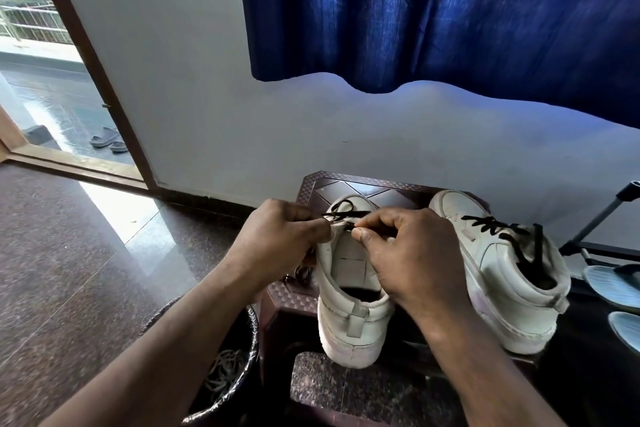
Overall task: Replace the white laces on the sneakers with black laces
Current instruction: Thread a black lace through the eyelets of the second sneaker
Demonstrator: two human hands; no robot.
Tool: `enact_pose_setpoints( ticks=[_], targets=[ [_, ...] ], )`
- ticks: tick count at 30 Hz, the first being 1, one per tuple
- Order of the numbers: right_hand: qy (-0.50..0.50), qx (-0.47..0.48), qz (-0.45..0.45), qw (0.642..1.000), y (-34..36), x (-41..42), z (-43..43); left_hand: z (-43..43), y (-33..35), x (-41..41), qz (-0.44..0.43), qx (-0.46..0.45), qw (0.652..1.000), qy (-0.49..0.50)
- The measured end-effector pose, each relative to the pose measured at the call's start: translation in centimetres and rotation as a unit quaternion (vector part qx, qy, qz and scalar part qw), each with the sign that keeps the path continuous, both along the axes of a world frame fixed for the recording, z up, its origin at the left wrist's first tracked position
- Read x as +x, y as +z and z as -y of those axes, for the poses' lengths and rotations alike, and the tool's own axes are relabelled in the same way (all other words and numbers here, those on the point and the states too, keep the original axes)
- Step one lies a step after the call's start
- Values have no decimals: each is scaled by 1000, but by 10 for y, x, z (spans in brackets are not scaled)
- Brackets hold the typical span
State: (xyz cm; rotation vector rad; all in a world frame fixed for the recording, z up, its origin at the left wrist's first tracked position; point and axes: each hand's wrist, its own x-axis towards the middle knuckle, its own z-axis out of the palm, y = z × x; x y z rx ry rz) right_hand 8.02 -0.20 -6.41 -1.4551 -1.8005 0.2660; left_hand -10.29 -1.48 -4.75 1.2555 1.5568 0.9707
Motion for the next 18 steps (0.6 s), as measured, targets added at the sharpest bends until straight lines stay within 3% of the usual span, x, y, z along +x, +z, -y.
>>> enact_pose_setpoints(
  ticks=[13, 18],
  targets=[
    [-5, -48, 90, 995, 10, -16, 4, 1, -6, -3, 10, 19, 999, -34],
    [16, -24, 47, 998, 3, -17, 1, 1, -4, -4, 20, 25, 998, -49]
  ],
)
